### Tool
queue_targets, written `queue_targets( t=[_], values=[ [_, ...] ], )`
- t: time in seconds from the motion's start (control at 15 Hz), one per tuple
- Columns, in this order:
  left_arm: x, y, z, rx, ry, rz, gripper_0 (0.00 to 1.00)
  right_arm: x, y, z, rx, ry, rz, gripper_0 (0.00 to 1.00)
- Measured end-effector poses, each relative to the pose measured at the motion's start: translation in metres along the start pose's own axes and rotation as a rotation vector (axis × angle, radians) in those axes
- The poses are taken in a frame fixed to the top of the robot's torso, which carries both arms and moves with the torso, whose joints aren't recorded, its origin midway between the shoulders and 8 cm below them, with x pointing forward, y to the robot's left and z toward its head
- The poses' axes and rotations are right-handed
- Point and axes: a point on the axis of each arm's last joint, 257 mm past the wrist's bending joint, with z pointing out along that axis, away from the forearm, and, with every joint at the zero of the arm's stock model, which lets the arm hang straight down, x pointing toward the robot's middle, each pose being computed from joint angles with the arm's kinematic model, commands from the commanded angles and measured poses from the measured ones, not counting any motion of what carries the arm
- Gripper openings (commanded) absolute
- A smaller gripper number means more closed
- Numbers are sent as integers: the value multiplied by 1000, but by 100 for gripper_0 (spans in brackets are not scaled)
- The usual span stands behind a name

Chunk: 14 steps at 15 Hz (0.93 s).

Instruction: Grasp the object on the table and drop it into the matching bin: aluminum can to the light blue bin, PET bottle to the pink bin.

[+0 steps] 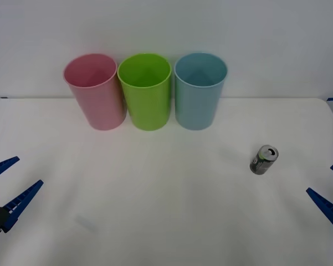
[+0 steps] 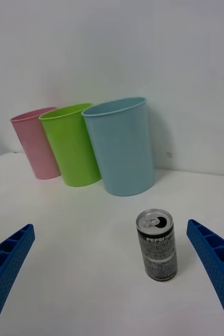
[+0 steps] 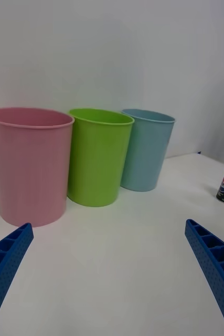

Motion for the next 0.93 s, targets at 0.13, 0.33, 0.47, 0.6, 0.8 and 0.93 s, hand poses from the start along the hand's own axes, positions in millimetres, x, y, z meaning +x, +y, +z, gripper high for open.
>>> queue_targets(
  t=[0.13, 0.33, 0.47, 0.6, 0.8, 0.93],
  values=[
    [0, 0, 0, 0, 0, 0, 100, 3, -3, -8, 16, 16, -5, 100],
    [0, 0, 0, 0, 0, 0, 100, 15, -7, -19, 44, 39, -14, 100],
    [0, 0, 0, 0, 0, 0, 100, 24, -12, -24, 66, 46, -56, 100],
    [0, 0, 0, 0, 0, 0, 100, 37, -18, -25, 82, 55, -96, 100],
    [0, 0, 0, 0, 0, 0, 100, 60, -23, -20, 101, 61, -112, 100],
    [0, 0, 0, 0, 0, 0, 100, 73, -26, -15, 117, 69, -125, 100]
  ],
)
